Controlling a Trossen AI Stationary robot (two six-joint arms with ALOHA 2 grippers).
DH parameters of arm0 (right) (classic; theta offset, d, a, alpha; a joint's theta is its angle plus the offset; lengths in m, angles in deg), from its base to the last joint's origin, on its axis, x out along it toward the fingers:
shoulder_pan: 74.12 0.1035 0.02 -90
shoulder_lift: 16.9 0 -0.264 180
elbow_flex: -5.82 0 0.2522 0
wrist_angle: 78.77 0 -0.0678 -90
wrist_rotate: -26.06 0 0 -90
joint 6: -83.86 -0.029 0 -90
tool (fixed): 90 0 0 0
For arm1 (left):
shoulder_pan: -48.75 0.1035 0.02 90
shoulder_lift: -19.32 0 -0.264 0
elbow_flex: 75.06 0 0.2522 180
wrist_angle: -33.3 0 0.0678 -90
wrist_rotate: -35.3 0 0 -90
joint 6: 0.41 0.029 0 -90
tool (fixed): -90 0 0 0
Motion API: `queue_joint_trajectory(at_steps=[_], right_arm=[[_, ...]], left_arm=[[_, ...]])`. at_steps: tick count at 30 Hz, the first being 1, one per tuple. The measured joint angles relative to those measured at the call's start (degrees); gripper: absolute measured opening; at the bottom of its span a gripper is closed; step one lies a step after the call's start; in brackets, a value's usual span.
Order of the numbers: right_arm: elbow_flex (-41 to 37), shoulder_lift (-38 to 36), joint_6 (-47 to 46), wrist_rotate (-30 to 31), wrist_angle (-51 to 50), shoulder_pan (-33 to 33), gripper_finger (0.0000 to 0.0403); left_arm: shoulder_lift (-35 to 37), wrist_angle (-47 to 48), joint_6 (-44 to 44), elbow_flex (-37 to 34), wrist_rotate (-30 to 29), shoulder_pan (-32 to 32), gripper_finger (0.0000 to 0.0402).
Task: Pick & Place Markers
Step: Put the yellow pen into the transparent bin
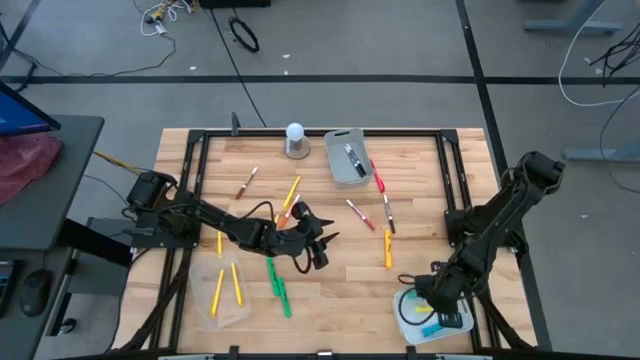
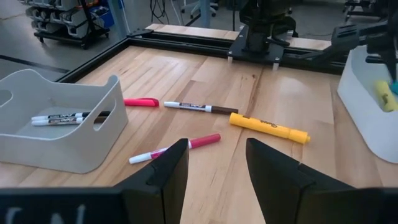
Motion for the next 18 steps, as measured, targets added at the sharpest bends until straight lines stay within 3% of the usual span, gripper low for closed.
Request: queue_joint_trajectory(at_steps=[4,8,10,13,16,18], right_arm=[[2.4,-2.9,-3.6,-2.3,1.3,-3.1,0.0163],[3.5,-5.2,4.2,2.6,8.2,-4.6,0.0156],[3.5,-5.4,11.9,9.4,11.6,-5.0,0.0152],[3.5,-5.2,18.4,24.6,12.9,-6.0,0.0143],[3.1,-4.6,18.7,36.4,10.5,-9.2,0.0135],[2.4,-4.6,15.2,39.9,9.1,-12.1,0.0133]], left_arm=[[0.0,-0.2,0.0,0.0,0.0,0.0,0.0167],[0.0,-1.2,0.0,0.0,0.0,0.0,0.0167],[0.0,-1.4,0.1,0.0,0.0,0.0,0.0167],[0.0,-1.7,0.3,0.0,0.0,0.0,0.0167],[0.0,-1.7,0.3,0.0,0.0,0.0,0.0167],[0.0,-1.7,0.3,0.0,0.0,0.0,0.0167]])
